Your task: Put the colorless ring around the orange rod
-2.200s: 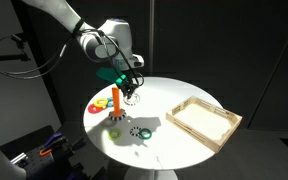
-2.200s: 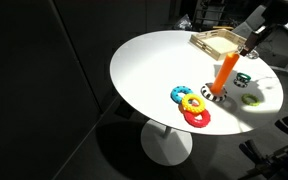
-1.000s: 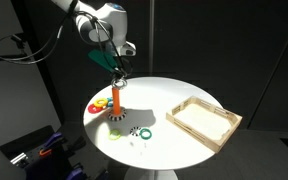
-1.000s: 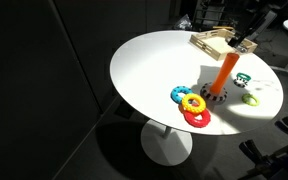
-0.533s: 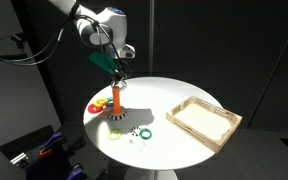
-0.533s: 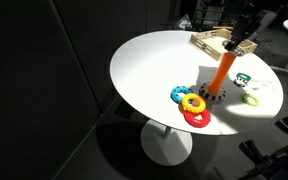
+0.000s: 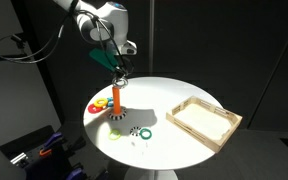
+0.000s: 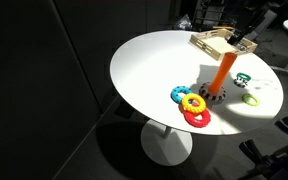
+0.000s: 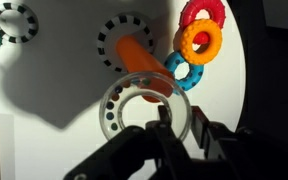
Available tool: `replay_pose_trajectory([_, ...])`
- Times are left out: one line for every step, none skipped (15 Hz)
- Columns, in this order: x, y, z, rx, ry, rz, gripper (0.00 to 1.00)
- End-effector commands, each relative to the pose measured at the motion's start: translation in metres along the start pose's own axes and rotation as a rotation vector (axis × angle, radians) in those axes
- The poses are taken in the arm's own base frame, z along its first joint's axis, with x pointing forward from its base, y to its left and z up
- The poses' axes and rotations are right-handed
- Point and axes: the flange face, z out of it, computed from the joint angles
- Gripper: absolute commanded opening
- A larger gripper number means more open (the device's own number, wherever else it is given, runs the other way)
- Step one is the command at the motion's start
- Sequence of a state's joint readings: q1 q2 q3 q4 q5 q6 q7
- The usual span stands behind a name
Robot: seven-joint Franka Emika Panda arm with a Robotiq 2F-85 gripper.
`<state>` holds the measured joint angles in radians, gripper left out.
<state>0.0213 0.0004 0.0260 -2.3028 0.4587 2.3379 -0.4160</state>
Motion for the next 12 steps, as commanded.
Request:
replay_pose_trajectory([-0.018,0.02,-0.032,0.002,0.009,0.011,0.08])
replay_pose_trajectory([-0.023,0.029,-0.041,0.003,0.01,0.025,0.08])
replay_pose_trajectory([-0.008,0.018,-0.02,0.005,0.008,0.028,0.08])
replay_pose_trajectory([-0.01,0.022,-0.025,0.005,0.012,0.035,0.27])
replay_pose_trajectory([-0.01,0.023,-0.025,0.005,0.012,0.037,0.27])
replay_pose_trajectory([-0.01,0.022,-0.023,0.006,0.008,0.035,0.27])
replay_pose_trajectory([-0.01,0.022,-0.021,0.006,0.004,0.034,0.27])
replay_pose_trajectory([-0.01,0.02,-0.019,0.007,0.0,0.031,0.27])
replay_pose_trajectory([-0.009,0.018,-0.016,0.007,-0.004,0.026,0.27])
replay_pose_trajectory([-0.009,0.017,-0.015,0.007,-0.006,0.025,0.27])
replay_pose_trajectory([-0.009,0.018,-0.015,0.007,-0.006,0.026,0.27])
replay_pose_trajectory([-0.01,0.019,-0.016,0.007,-0.005,0.028,0.27])
